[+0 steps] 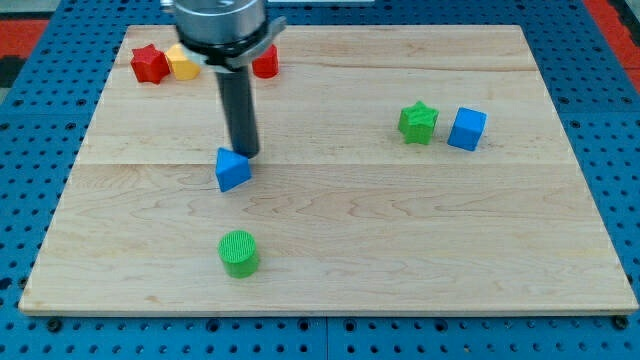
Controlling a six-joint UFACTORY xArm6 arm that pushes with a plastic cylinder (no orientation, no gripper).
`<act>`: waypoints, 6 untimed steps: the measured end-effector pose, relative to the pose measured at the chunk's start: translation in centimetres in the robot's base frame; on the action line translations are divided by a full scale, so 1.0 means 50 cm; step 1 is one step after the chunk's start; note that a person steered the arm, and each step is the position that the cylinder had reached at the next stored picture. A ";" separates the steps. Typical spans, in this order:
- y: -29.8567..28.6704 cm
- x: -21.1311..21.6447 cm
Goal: Push triangle into the green circle
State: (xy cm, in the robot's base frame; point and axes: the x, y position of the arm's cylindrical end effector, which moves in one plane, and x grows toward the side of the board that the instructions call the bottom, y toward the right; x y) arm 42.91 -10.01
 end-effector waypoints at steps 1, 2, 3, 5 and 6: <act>0.008 0.062; -0.018 0.102; 0.023 -0.002; -0.107 0.105; -0.017 0.221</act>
